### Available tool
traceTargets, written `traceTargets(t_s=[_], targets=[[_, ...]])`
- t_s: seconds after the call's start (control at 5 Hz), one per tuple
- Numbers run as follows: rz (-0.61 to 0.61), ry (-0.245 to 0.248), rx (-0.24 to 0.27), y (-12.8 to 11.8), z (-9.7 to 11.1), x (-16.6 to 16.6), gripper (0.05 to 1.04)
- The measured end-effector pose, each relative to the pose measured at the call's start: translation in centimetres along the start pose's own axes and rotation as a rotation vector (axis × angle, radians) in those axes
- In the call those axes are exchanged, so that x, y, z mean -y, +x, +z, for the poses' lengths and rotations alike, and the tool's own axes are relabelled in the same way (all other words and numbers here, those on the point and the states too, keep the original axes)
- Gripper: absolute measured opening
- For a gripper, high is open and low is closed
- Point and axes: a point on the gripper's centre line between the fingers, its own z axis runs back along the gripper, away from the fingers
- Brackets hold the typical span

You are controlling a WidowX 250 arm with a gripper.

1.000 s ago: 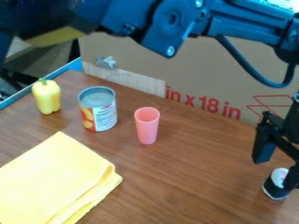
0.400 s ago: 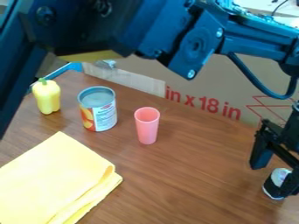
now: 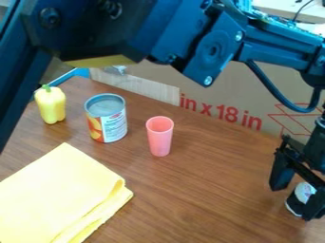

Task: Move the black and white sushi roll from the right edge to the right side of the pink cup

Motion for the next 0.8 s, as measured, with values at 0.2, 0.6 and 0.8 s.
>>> traceTargets(t_s=[0.2,0.6,0.8], targets=[[-0.007,-0.006,-0.023,0.42,-1.19,0.03,0.929],[-0.014,-0.02,0.019,1.33,-1.23,0.16,0.546],[-0.005,-0.021,0.029,0.59,-1.2,0.24,0.533]])
